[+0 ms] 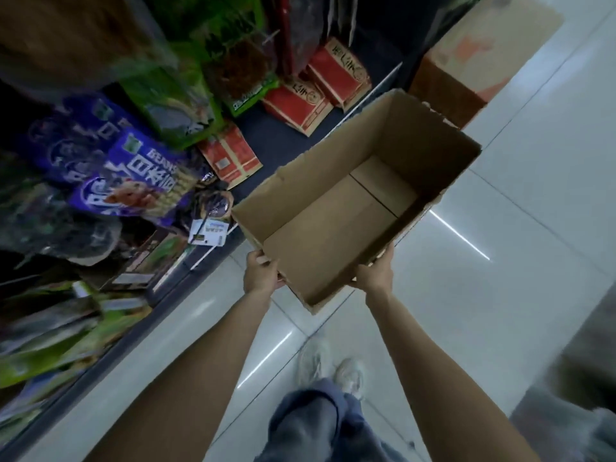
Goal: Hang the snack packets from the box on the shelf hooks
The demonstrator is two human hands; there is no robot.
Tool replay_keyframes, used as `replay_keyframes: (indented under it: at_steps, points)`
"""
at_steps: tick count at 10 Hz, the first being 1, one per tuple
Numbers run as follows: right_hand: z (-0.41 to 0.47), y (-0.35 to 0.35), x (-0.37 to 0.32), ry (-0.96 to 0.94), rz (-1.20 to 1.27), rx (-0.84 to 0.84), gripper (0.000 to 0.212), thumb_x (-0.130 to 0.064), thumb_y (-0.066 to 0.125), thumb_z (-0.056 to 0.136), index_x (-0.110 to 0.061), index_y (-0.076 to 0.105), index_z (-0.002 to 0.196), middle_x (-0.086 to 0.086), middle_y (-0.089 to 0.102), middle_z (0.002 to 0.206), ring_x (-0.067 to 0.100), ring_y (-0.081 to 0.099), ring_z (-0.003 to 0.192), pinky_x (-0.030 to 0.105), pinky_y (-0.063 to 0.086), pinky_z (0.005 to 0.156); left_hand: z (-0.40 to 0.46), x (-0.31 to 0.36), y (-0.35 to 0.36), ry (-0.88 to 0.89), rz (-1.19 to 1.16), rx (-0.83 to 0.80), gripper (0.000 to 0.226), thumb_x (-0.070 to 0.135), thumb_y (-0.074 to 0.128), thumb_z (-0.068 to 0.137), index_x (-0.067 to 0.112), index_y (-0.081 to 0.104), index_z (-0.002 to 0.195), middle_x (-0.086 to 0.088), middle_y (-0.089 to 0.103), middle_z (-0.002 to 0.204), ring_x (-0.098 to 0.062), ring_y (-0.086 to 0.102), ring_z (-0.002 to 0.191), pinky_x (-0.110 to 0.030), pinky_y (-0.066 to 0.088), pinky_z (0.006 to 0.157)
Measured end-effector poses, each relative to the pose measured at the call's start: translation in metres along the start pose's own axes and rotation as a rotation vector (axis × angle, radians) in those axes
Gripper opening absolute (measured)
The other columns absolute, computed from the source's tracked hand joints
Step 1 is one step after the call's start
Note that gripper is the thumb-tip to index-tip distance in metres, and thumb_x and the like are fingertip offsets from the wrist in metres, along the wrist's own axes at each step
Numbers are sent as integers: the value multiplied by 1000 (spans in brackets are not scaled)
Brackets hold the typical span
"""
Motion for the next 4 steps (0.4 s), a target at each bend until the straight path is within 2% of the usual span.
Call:
replay_keyframes:
  at_steps: [1, 2, 3, 4]
  points:
    - [69, 18, 5, -25, 18, 10, 97, -2, 50, 79, -48, -4, 145, 2, 46, 139, 32, 58, 107, 50, 55, 84, 71, -13, 37, -17, -84, 13, 29, 13, 62, 90, 23, 45, 111, -15, 60, 120, -31, 62, 99, -30, 53, 64]
    - [113, 37, -2, -134, -2, -7, 91, -1, 50, 83, -42, 0, 146, -1, 41, 144, 29, 53, 118, 45, 51, 94, 116, -18, 65, -51, -102, -47, 41, 17, 58, 94, 21, 43, 132, -15, 58, 127, -31, 60, 107, -33, 54, 79]
    - [132, 42, -8, -149, -1, -40, 87, -10, 59, 87, -30, 1, 148, 3, 29, 153, 26, 37, 135, 47, 38, 109, 129, -17, 77, -93, -82, -162, 63, 23, 55, 95, 22, 22, 149, -11, 48, 139, -26, 54, 119, -31, 47, 96]
    - [112, 36, -21, -105, -134, -40, 75, -12, 58, 90, -16, 12, 150, 8, 27, 151, 27, 39, 132, 39, 38, 108, 103, 10, 68, -33, -59, -210, 68, 23, 53, 97, 23, 12, 151, -6, 40, 147, -23, 44, 130, -34, 37, 108]
Point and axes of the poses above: each hand's wrist, its own z-axis towards the middle knuckle, its own y-axis out of the palm, x = y × z, the point moved 7 cm from there along z, towards the middle knuckle
